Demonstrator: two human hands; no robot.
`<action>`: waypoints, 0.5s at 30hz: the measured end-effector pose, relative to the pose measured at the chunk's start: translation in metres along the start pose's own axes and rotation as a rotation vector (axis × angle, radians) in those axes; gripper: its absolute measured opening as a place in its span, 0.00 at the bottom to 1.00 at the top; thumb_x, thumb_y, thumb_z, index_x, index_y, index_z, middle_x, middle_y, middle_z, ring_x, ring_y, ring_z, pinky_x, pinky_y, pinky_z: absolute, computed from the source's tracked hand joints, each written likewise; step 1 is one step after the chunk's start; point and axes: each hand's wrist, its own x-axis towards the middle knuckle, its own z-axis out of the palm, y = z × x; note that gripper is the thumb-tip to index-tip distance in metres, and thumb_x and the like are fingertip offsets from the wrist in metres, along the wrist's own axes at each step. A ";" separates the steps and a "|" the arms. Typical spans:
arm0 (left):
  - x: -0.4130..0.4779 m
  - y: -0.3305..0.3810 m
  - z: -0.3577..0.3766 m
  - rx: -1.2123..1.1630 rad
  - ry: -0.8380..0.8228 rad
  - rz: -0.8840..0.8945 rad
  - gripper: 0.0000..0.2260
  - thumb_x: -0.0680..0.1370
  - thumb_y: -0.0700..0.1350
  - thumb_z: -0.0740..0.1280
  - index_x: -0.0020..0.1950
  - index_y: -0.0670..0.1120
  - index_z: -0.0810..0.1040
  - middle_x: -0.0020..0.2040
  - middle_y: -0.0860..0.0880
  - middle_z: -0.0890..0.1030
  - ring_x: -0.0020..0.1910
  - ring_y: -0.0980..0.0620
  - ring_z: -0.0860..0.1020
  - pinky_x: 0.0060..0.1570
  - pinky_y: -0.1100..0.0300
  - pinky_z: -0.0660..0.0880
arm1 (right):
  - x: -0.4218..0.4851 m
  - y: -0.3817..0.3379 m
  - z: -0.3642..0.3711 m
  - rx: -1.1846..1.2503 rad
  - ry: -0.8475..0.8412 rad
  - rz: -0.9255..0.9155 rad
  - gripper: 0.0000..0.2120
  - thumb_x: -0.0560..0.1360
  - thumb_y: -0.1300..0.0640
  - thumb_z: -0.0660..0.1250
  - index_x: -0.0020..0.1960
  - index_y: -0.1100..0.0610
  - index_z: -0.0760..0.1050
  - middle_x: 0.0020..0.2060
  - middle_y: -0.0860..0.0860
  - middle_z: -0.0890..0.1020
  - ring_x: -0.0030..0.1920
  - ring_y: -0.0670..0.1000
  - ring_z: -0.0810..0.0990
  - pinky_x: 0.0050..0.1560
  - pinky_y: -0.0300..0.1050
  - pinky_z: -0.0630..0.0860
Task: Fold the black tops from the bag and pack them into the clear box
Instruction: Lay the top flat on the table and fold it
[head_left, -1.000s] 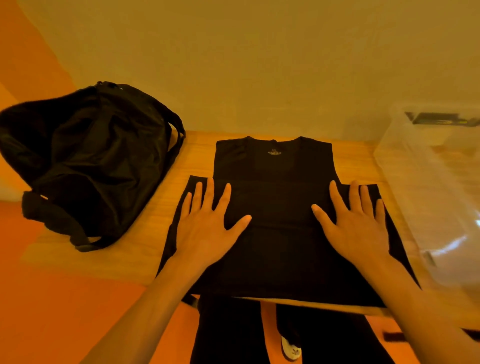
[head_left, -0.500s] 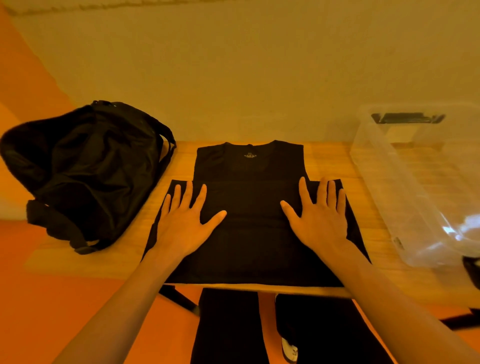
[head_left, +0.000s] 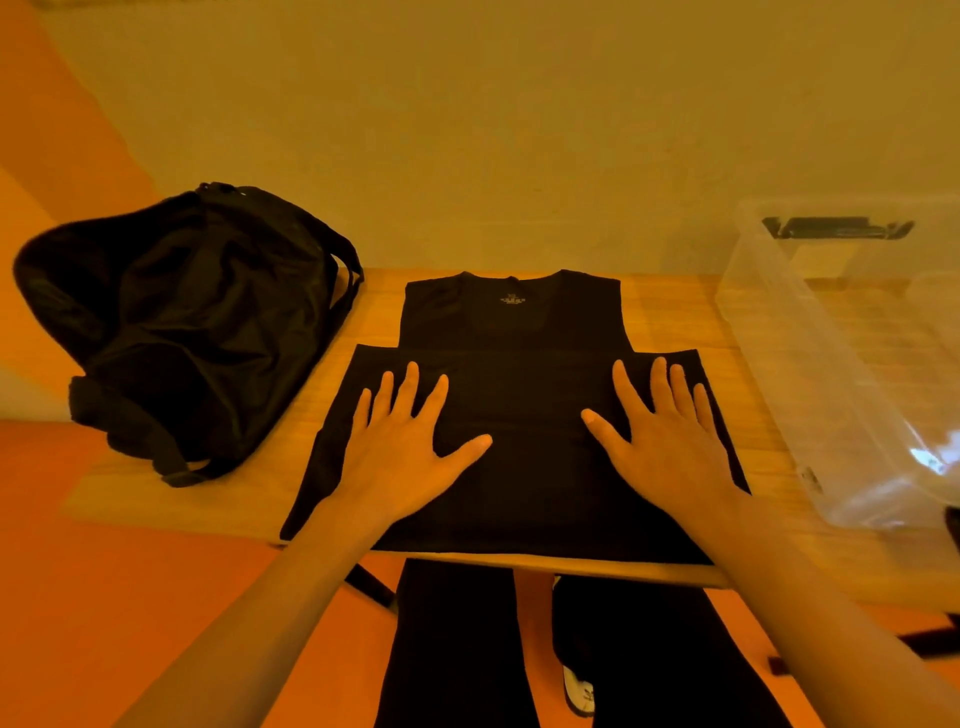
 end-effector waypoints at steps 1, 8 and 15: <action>0.006 0.001 -0.008 -0.053 0.015 0.001 0.42 0.72 0.78 0.44 0.83 0.59 0.50 0.84 0.48 0.44 0.82 0.45 0.42 0.80 0.44 0.42 | 0.007 -0.002 -0.006 0.045 0.015 0.001 0.39 0.76 0.27 0.39 0.82 0.45 0.42 0.81 0.59 0.49 0.81 0.59 0.44 0.79 0.58 0.44; 0.112 -0.020 -0.041 -0.282 0.236 0.021 0.24 0.85 0.59 0.56 0.79 0.51 0.68 0.79 0.47 0.64 0.78 0.46 0.61 0.76 0.49 0.58 | 0.121 -0.021 -0.042 0.544 0.077 0.033 0.25 0.85 0.47 0.56 0.80 0.52 0.59 0.78 0.53 0.65 0.77 0.56 0.64 0.74 0.54 0.64; 0.201 -0.056 -0.028 -0.024 0.052 0.108 0.26 0.86 0.60 0.45 0.83 0.55 0.55 0.84 0.50 0.51 0.82 0.46 0.50 0.79 0.42 0.49 | 0.196 -0.019 -0.012 0.120 -0.011 -0.007 0.27 0.85 0.41 0.44 0.82 0.47 0.47 0.82 0.57 0.47 0.81 0.60 0.44 0.78 0.62 0.45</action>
